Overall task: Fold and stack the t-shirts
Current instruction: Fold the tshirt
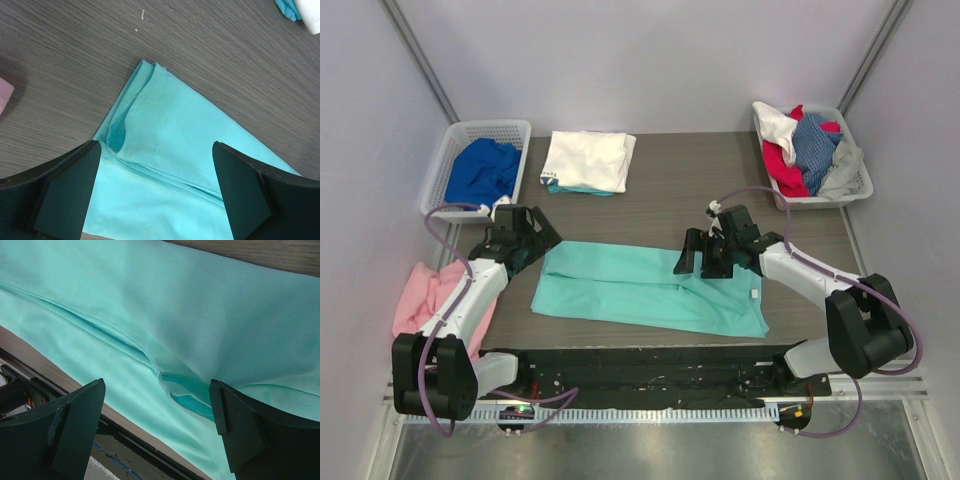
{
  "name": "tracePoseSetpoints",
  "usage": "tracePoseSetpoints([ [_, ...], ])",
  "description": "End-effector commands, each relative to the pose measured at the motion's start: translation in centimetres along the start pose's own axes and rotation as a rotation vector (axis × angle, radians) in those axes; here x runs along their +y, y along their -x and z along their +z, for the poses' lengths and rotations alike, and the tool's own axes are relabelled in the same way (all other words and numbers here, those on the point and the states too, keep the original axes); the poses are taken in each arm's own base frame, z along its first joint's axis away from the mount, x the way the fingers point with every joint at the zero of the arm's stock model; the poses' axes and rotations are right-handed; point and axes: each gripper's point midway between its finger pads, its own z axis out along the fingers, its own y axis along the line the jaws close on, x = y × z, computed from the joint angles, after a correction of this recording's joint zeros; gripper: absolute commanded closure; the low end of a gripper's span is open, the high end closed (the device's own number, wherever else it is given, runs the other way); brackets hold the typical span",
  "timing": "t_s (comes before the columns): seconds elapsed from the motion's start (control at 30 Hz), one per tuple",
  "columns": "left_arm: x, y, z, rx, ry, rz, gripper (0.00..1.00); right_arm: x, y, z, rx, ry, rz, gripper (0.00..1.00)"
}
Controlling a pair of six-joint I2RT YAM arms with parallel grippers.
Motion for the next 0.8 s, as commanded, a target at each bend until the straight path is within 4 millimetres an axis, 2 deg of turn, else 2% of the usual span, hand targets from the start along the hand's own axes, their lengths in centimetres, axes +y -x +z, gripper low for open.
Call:
tracePoseSetpoints([
  [0.0, -1.2, 0.9, -0.2, -0.033, -0.053, -0.016, 0.0, 1.3, 0.8, -1.2, -0.047, 0.032, -0.021, 0.06],
  [0.3, -1.1, 0.8, -0.2, -0.031, -0.052, -0.021, 0.0, 2.4, 3.5, -3.1, -0.143, 0.018, -0.048, 0.05],
  [0.57, -1.2, 0.7, -0.2, -0.031, -0.055, -0.022, 0.0, 2.2, 3.2, -3.0, -0.132, 0.007, -0.05, 0.05],
  [0.77, -1.0, 0.6, -0.1, -0.028, -0.052, -0.022, 0.0, 1.8, 4.0, -4.2, -0.183, -0.04, -0.056, 0.05],
])
